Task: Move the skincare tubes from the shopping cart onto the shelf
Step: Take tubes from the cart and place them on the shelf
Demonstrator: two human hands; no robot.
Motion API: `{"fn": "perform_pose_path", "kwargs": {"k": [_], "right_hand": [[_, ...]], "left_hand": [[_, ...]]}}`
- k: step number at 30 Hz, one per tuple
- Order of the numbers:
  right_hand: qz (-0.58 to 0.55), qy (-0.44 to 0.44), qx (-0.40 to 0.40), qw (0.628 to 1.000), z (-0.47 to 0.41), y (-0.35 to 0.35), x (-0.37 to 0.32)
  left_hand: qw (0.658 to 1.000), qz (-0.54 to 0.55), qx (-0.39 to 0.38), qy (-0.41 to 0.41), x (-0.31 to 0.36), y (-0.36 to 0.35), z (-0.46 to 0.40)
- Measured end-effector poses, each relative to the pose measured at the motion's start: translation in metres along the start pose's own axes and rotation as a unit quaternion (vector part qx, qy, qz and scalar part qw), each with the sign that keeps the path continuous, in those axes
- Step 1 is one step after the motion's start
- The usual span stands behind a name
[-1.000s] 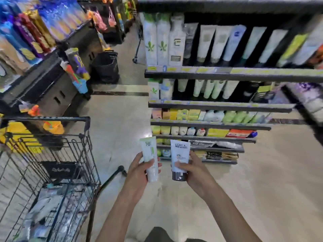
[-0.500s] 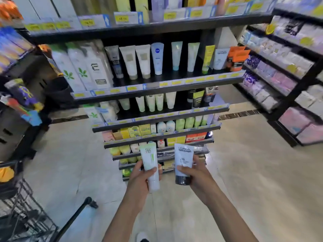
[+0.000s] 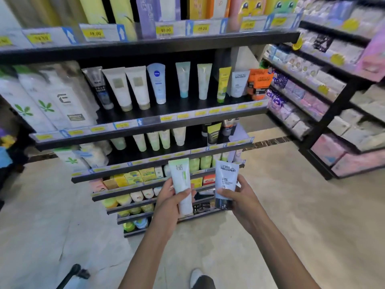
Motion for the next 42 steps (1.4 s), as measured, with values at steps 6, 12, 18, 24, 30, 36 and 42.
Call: {"fn": "perform_pose_path", "kwargs": {"k": [6,12,18,24,30,36,42], "right_hand": [[0.034,0.031,0.034,0.998,-0.055,0.017,-0.046],[0.084,0.07,0.047,0.993,-0.113,0.031,-0.086],[0.155,0.136,0.052,0.977,-0.176,0.037,-0.145],[0.174,0.222,0.063,0.957,-0.221,0.036,-0.212],[0.208,0.29,0.089,0.93,-0.25,0.034,-0.24],[0.271,0.325,0.12,0.898,-0.272,0.033,-0.244],[0.306,0.321,0.127,0.887,-0.287,0.032,-0.238]], "left_hand": [[1.0,0.004,-0.008,0.0,0.004,-0.032,-0.051],[1.0,-0.007,0.011,0.005,0.005,-0.05,-0.081],[0.999,-0.004,0.03,-0.011,0.009,-0.074,-0.098],[0.998,0.011,0.056,-0.019,0.009,-0.098,-0.118],[0.997,0.011,0.067,-0.029,0.01,-0.113,-0.13],[0.997,0.016,0.07,-0.027,0.01,-0.117,-0.137],[0.997,0.01,0.072,-0.024,0.011,-0.118,-0.14]]}}
Point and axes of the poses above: each hand's wrist, its own z-axis away from the middle knuckle, its own y-axis out of the back of the hand, x = y × z, the point moved 3 cm from there along -z, towards the middle knuckle
